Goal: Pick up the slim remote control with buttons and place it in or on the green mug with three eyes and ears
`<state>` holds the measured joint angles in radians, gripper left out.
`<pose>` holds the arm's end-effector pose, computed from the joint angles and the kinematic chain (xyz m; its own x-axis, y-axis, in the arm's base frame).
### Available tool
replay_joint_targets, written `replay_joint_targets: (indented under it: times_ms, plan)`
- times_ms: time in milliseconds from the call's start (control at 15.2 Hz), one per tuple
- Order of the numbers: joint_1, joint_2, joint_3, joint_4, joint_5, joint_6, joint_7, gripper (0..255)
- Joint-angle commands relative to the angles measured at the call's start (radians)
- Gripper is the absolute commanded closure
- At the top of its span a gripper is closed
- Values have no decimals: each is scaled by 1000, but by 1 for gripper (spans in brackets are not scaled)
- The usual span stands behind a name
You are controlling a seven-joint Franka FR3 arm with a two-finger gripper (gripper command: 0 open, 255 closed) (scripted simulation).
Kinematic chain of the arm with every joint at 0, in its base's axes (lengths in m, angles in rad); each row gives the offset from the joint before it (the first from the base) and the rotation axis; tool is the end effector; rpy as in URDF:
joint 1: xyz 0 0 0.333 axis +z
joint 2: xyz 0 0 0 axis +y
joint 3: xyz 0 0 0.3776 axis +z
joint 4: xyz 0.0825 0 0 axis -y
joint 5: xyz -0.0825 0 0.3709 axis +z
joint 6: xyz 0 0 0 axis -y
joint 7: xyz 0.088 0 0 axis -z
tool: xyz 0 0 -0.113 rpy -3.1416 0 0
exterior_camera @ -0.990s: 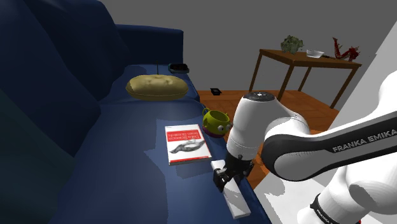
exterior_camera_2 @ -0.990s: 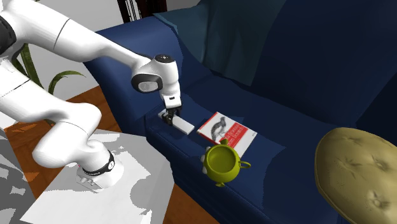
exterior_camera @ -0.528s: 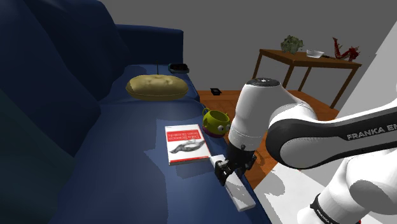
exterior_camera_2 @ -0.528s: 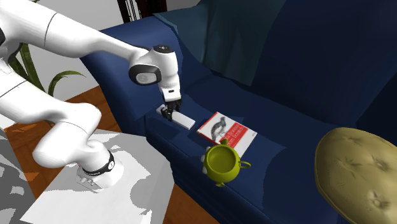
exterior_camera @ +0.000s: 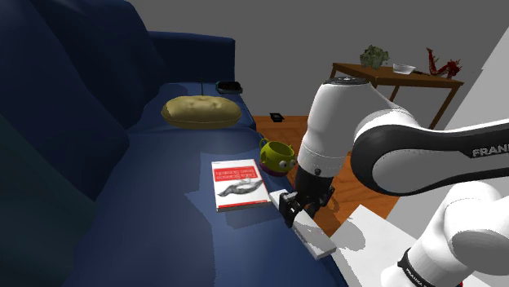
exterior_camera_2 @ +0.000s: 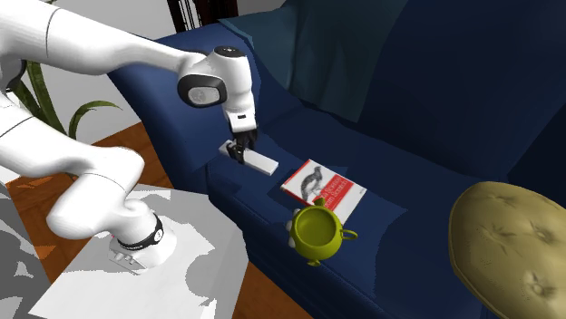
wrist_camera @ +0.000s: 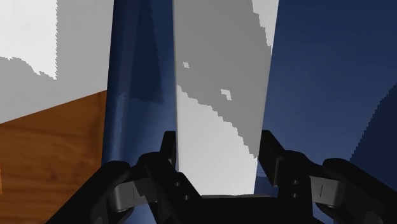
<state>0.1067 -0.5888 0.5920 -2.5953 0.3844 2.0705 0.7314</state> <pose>0.2394 0.2504 0.4662 0.9548 -0.2972 -0.0083 -0.2973 -0.9545 -0.0227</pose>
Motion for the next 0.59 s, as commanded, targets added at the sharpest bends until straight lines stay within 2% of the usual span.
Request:
replay_joint_targets:
  times_ms: [0, 528]
  plan:
    - [0, -13, -10, 19, -5, -32, 1, 255]
    - [-3, -48, -46, 102, -27, -150, 5, 255]
